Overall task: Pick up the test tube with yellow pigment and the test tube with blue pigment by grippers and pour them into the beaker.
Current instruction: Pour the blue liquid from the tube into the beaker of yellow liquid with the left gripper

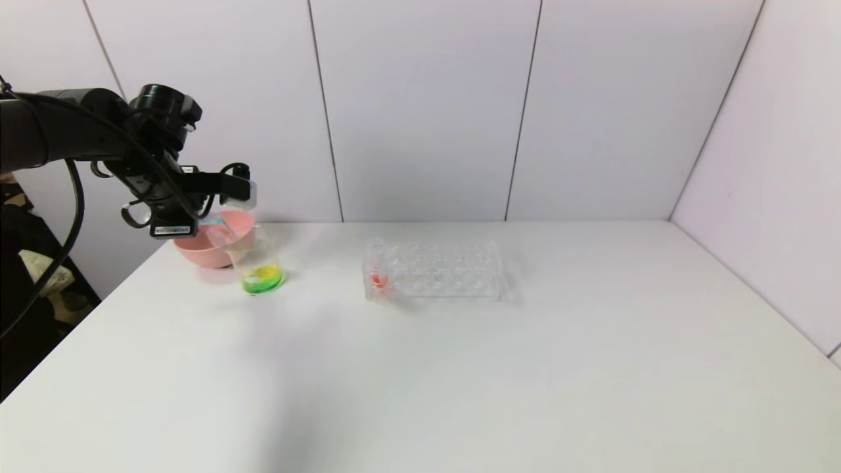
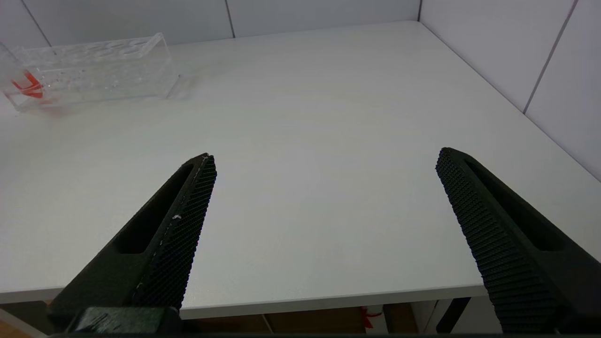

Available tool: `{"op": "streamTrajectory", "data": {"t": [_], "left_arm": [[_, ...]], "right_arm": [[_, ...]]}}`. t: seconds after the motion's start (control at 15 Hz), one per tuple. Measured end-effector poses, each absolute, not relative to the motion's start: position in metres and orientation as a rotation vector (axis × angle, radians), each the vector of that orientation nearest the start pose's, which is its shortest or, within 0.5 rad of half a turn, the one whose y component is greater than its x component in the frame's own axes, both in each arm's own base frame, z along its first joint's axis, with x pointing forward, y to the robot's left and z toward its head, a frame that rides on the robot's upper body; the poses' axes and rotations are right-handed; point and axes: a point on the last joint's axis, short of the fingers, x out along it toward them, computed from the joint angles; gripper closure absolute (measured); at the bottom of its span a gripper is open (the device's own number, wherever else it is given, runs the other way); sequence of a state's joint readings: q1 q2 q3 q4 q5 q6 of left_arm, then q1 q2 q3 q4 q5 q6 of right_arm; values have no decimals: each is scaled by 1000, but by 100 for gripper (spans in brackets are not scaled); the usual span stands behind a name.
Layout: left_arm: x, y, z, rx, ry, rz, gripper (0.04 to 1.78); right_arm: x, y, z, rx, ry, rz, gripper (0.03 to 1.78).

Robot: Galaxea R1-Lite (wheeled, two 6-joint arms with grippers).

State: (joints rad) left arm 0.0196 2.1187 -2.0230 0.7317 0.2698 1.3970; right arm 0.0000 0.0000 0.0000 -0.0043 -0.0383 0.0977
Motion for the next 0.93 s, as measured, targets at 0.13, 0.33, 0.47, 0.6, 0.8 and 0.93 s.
{"op": "streamTrajectory", "data": {"t": [0.13,0.33,0.47,0.6,0.8,0.93], "left_arm": [[407,11,239,1414,886,-345,137],[408,9,238,1419,889,-346,137],[408,7,238,1429,897,-334,137],[409,4,238,1435,887,-328,137],[409,2,238,1441,888,-324,137],[409,1,238,1455,899,-309,137]], "right_arm": [[-23,-1,76,98,-6,-38,10],[-23,-1,76,98,-6,-38,10],[-23,-1,76,98,-6,-38,10],[-23,-1,76,98,-6,-38,10],[-23,-1,76,98,-6,-38,10],[-23,-1,76,98,-6,-38,10]]}}
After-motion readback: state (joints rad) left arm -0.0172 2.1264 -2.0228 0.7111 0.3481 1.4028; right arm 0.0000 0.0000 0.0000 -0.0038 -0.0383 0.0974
